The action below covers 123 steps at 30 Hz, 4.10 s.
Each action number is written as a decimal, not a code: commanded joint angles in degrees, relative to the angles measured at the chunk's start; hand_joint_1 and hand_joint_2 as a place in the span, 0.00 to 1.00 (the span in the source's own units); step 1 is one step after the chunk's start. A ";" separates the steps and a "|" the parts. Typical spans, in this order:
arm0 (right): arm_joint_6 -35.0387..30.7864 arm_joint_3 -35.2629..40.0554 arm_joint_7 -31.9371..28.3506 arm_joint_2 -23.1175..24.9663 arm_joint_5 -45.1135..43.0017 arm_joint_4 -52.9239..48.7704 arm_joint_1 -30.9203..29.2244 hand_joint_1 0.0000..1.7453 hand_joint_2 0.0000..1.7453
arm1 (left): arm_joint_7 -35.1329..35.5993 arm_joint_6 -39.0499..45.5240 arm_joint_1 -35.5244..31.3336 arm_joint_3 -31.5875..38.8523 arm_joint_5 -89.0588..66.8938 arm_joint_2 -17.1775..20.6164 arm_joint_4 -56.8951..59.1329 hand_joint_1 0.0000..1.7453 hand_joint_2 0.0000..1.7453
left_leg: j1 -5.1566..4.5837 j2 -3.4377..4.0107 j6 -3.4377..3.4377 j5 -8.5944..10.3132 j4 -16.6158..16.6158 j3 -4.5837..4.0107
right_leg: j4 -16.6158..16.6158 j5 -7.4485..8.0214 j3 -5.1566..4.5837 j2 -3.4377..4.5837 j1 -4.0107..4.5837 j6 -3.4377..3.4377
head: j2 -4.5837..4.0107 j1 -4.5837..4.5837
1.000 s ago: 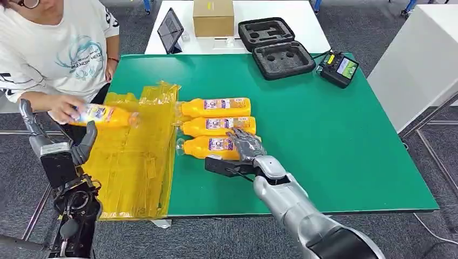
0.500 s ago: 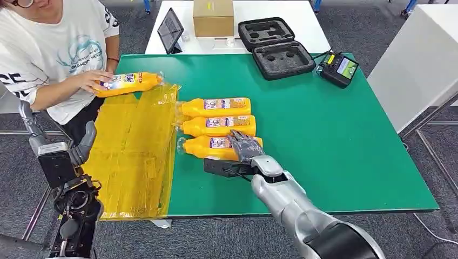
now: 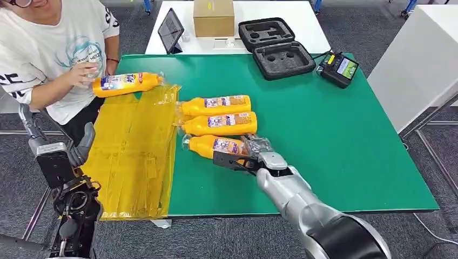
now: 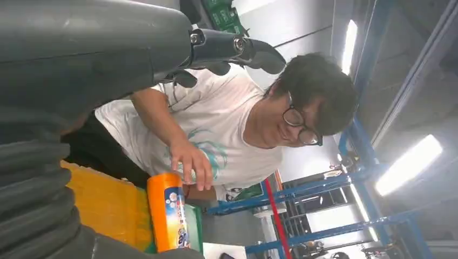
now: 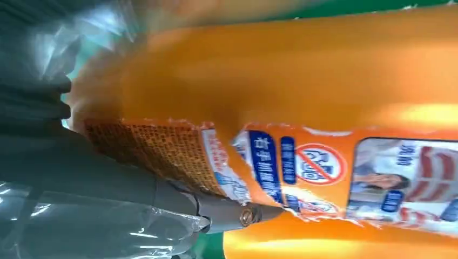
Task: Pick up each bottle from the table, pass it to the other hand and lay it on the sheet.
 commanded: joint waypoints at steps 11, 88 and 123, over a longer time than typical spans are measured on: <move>0.55 -3.61 -5.93 -0.22 -4.13 3.12 -0.15 0.91 1.00 | 0.24 0.00 -1.30 0.49 0.84 -0.48 3.70 0.00 1.00 | 0.06 -0.14 -0.07 -0.09 -0.04 0.24 | -0.06 -0.11 0.27 -0.06 0.06 -0.06 | 0.00 0.02; -7.78 16.18 -39.09 7.52 -44.60 -3.24 15.03 1.00 1.00 | 13.42 -47.65 3.54 -21.42 29.46 -0.25 9.88 0.00 1.00 | 0.07 -0.18 -0.10 -0.16 -0.03 -0.03 | -0.03 -0.15 0.00 -0.08 0.05 -0.07 | 0.00 0.02; -27.38 15.66 -38.06 0.42 -36.29 -41.52 24.01 0.00 0.00 | 1.46 -22.08 -0.83 -14.37 10.00 1.78 9.08 1.00 1.00 | 0.10 -0.28 -0.12 -0.15 0.00 -0.07 | -0.01 -0.17 0.00 -0.17 0.08 -0.08 | 0.00 0.02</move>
